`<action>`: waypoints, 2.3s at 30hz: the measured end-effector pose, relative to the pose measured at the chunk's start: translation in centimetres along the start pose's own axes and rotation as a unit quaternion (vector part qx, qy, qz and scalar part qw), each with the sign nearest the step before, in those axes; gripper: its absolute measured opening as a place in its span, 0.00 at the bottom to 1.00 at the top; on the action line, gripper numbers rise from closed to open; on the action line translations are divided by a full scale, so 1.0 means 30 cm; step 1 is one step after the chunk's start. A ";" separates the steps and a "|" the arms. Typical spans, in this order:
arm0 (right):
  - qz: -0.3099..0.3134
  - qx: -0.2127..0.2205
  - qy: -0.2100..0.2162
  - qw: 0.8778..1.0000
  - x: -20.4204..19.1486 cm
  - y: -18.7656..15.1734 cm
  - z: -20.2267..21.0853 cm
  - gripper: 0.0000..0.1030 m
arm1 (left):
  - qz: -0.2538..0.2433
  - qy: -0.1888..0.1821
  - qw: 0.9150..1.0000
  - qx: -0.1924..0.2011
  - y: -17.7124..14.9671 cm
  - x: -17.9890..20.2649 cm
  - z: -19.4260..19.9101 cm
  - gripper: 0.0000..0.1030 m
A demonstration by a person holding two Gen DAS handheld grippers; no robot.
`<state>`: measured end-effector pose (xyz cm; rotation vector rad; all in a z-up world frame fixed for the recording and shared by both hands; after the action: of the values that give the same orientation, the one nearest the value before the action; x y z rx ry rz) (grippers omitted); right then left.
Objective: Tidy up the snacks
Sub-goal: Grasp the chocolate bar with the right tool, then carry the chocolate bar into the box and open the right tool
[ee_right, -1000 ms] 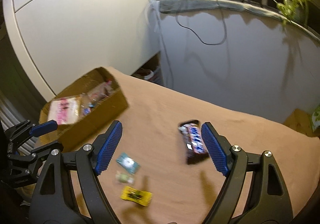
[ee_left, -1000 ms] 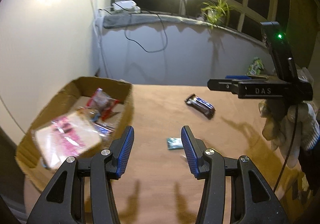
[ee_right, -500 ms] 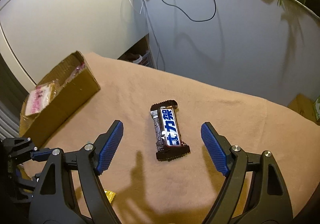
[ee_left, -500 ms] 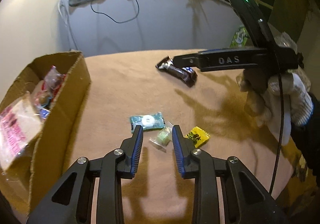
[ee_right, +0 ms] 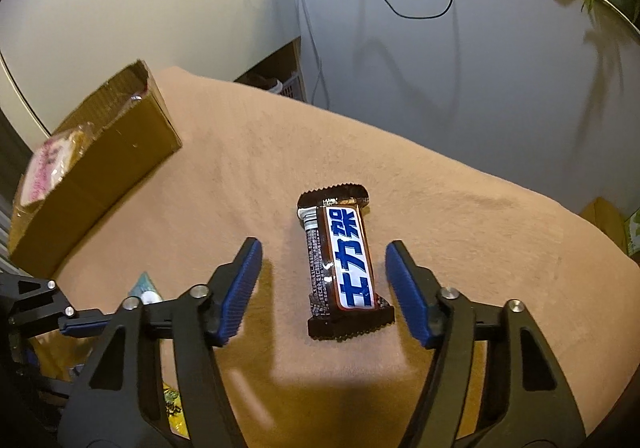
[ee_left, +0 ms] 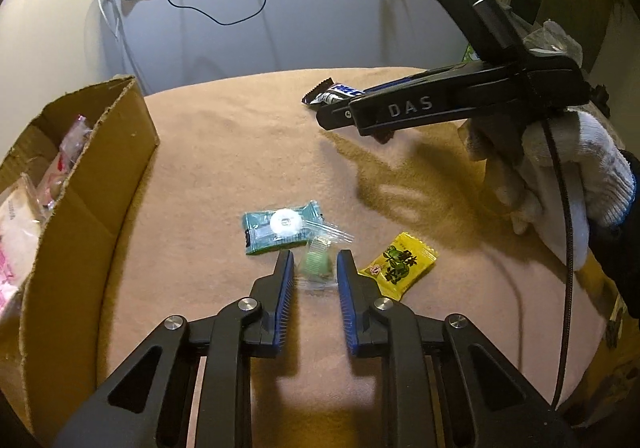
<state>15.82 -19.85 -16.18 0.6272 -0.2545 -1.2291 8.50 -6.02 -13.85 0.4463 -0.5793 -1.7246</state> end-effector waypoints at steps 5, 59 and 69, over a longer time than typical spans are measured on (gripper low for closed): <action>0.004 0.000 -0.020 1.000 -0.001 0.005 -0.007 0.31 | 0.006 -0.002 1.000 0.005 -0.002 -0.008 0.005 0.19; 0.105 0.045 0.078 0.990 -0.662 0.287 0.054 0.29 | 0.131 0.124 0.974 0.136 -0.091 -0.602 0.411 0.18; 0.108 0.034 0.086 0.990 -0.705 0.317 -0.011 0.29 | 0.151 0.142 0.969 0.135 -0.104 -0.685 0.406 0.18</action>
<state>16.51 1.78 -7.88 0.7416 -0.2146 -0.9556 3.58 16.27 -6.16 0.7438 -0.6381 -1.2680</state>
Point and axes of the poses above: each gripper's, at about its wrist camera, not at the fingertips, and z roughly against the way its jaws point, x to its right, y to its top, the point moved 2 cm from there along -z, roughly the way its jaws point, and after that the axes turned 5 degrees about y, right-handed, at the moved point
